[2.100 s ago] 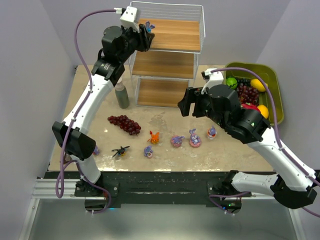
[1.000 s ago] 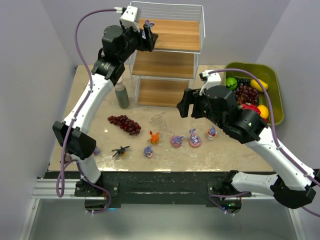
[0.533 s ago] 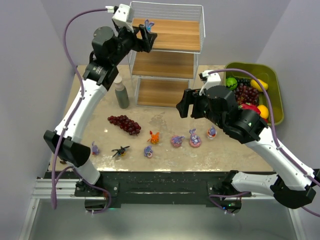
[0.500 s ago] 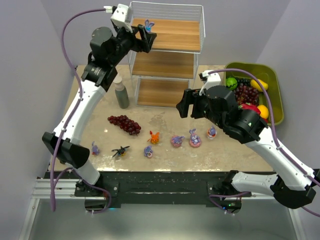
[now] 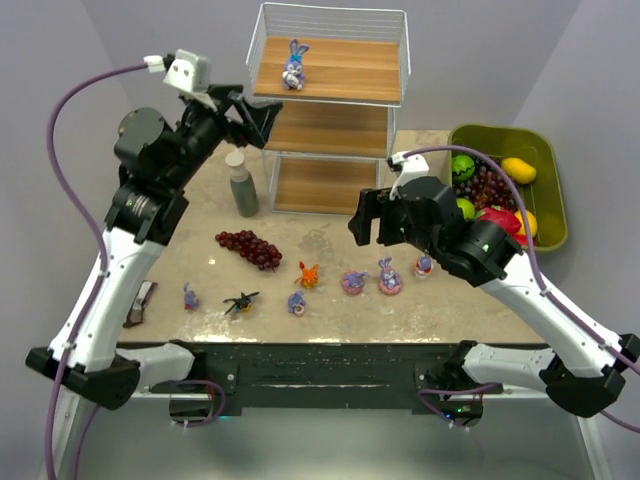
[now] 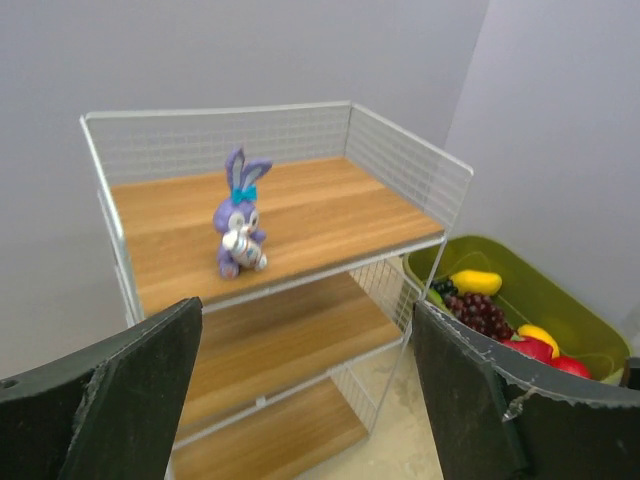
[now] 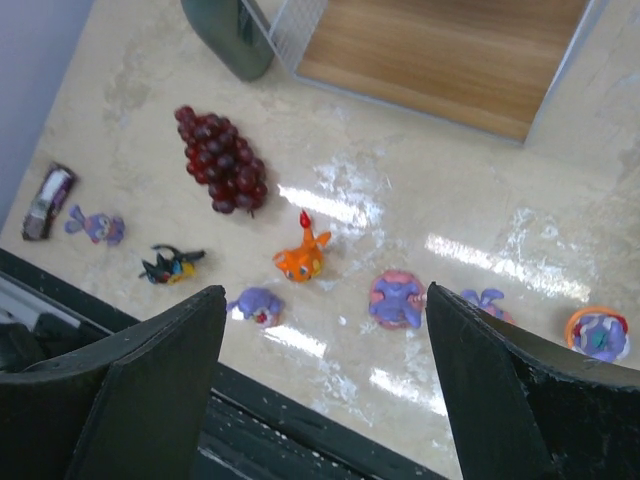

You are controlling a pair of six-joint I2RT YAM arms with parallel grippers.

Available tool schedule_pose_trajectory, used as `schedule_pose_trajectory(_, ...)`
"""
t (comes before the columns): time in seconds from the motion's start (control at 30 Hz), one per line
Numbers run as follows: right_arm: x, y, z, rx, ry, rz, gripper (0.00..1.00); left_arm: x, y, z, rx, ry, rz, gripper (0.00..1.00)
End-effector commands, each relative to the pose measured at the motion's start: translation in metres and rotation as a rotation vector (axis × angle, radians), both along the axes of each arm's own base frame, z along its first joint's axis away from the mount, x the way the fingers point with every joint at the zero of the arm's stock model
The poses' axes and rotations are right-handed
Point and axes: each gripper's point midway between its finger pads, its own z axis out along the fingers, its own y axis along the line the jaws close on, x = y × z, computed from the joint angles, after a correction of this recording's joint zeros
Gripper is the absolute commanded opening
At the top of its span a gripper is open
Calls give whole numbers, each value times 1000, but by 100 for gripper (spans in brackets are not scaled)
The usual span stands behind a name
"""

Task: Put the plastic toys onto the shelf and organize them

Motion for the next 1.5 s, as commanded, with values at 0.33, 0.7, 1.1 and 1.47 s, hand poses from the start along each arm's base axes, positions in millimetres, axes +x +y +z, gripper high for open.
schedule_pose_trajectory(0.33,-33,6,-119,-26,276,34,89,-38,41,-156,6,420,157,99)
schedule_pose_trajectory(0.7,-43,-7,-176,177,215,-73,80,-36,33,-184,24,505,126,99)
schedule_pose_trajectory(1.1,-22,7,-212,187,116,-68,74,-28,29,-194,40,519,125,99)
schedule_pose_trajectory(1.47,-7,9,-243,82,98,-79,67,-15,28,-202,72,526,144,100)
